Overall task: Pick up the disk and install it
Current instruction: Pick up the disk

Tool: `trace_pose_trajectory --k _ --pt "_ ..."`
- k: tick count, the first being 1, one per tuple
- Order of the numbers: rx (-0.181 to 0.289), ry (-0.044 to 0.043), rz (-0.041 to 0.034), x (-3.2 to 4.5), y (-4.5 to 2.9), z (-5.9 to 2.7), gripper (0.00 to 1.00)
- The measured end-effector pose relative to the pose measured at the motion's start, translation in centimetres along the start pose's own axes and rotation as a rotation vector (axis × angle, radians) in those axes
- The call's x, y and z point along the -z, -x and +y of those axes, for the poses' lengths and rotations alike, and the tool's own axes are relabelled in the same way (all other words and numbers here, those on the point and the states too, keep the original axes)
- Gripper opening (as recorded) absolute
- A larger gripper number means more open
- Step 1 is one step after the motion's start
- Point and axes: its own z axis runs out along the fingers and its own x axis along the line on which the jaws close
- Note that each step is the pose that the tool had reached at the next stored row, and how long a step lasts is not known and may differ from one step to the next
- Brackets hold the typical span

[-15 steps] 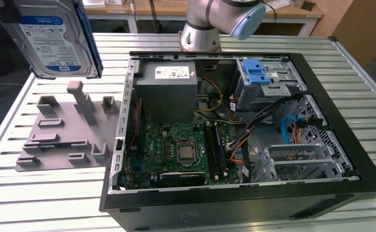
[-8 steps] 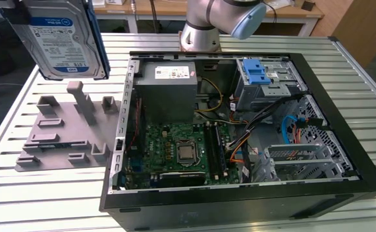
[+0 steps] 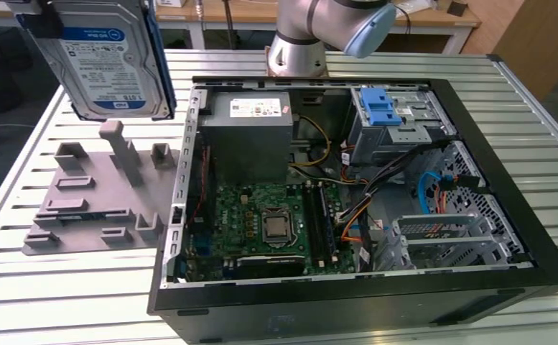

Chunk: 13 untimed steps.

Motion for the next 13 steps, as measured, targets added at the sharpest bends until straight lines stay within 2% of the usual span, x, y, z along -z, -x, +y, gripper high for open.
trace_pose_trajectory --k 7,13 --pt "0.000 0.0000 0.0001 0.05 -0.25 -1.07 0.37" --pt "0.000 0.0000 0.0001 0.07 -0.48 -1.66 0.37"
